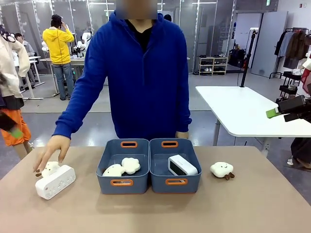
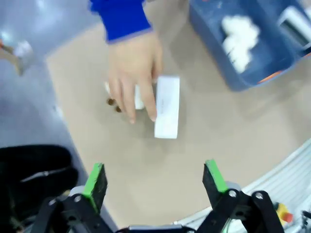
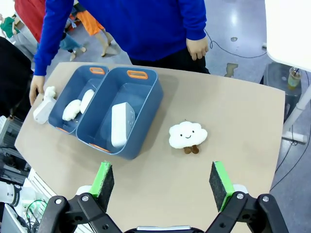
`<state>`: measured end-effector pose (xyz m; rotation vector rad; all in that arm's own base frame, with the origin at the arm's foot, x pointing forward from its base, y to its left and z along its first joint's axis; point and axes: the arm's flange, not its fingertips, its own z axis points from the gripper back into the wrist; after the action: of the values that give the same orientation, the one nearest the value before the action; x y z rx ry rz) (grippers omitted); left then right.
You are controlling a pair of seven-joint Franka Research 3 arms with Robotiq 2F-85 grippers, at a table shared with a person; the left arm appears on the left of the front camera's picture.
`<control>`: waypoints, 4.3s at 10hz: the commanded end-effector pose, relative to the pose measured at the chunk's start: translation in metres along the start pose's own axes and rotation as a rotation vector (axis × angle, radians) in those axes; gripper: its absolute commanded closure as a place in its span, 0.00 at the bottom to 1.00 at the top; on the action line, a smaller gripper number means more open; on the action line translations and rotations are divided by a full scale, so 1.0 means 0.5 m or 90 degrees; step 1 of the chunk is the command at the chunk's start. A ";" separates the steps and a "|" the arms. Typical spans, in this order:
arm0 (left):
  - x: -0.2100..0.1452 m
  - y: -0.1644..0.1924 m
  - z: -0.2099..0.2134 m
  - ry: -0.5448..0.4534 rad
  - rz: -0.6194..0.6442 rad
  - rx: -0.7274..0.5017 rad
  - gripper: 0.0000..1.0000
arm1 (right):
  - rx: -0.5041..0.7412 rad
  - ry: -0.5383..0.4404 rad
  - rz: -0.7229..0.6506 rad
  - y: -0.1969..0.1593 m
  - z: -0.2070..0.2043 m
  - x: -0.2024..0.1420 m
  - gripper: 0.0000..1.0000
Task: Sort the digital clocks into the basket.
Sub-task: Pick up the Digital clock from the table and place it into the empty Plastic storage basket.
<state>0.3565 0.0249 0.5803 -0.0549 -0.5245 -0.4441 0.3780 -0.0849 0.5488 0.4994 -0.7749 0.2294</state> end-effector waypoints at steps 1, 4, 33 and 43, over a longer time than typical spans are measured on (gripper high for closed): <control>-0.055 0.046 0.142 -0.057 0.024 -0.046 0.00 | -0.010 0.002 -0.013 0.003 -0.002 0.002 0.00; -0.069 0.034 0.157 -0.071 0.011 -0.047 0.00 | -0.010 0.002 -0.013 0.003 -0.002 0.002 0.00; 0.302 -0.187 -0.242 0.006 0.016 -0.072 1.00 | -0.010 0.002 -0.013 0.003 -0.002 0.002 0.00; 0.527 -0.706 -0.476 0.111 0.263 -0.114 1.00 | -0.010 0.002 -0.013 0.003 -0.002 0.002 0.00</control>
<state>0.5015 -0.4170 0.4889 -0.2873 -0.3157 -0.1577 0.3784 -0.0854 0.5490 0.4973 -0.7751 0.2289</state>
